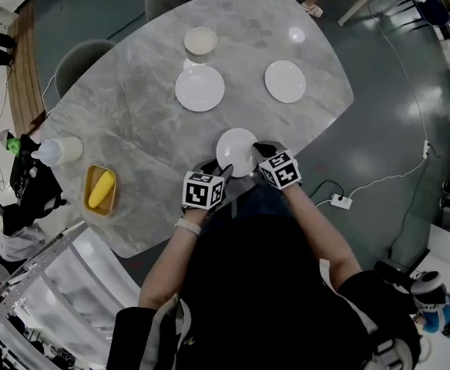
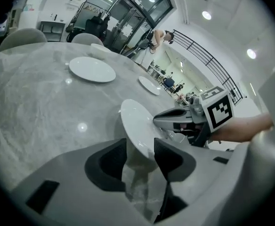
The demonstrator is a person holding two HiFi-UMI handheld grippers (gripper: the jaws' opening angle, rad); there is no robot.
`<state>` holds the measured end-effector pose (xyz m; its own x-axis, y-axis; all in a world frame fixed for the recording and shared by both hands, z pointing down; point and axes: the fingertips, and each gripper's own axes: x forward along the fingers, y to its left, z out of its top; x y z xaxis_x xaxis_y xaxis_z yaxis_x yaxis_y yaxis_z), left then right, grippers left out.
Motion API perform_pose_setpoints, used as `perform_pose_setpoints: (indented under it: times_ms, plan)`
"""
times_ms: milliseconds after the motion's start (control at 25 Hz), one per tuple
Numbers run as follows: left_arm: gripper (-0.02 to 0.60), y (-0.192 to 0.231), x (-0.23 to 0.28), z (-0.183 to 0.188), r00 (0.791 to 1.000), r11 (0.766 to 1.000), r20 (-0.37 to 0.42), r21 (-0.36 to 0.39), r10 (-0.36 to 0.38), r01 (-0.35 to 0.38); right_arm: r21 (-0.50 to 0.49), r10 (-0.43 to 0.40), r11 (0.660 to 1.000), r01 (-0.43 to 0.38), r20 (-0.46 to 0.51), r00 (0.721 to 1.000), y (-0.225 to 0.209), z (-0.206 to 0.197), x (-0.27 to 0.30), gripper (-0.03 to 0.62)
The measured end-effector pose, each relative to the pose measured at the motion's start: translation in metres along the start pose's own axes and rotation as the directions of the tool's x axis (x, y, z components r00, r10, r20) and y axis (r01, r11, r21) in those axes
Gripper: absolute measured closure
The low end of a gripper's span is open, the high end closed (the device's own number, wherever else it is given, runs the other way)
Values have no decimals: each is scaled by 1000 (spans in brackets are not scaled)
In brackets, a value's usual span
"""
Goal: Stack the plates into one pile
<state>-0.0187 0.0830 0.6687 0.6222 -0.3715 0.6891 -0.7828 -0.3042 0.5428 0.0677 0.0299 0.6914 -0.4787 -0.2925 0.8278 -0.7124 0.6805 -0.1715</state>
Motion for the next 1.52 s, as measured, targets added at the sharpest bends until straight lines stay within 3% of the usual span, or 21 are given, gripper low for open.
perform_pose_setpoints:
  times_ms: [400, 680, 840, 1160, 1520]
  plan:
    - [469, 5, 4, 13, 1000, 1000, 16, -2, -10, 10, 46, -9, 999, 8, 31, 999, -1, -1, -5, 576]
    - [517, 15, 7, 33, 999, 996, 35, -85, -3, 6, 99, 31, 995, -35, 39, 999, -6, 4, -8, 576]
    - [538, 20, 4, 49, 996, 989, 87, -146, 4, 8, 97, 54, 994, -59, 50, 997, -13, 13, -10, 576]
    - [563, 36, -1, 81, 980, 946, 197, -317, 1, 62, 60, 97, 993, -100, 50, 994, -32, 41, -8, 576]
    - [563, 68, -5, 127, 950, 904, 302, -423, 82, 57, 17, 124, 992, -124, 7, 992, -59, 55, -5, 576]
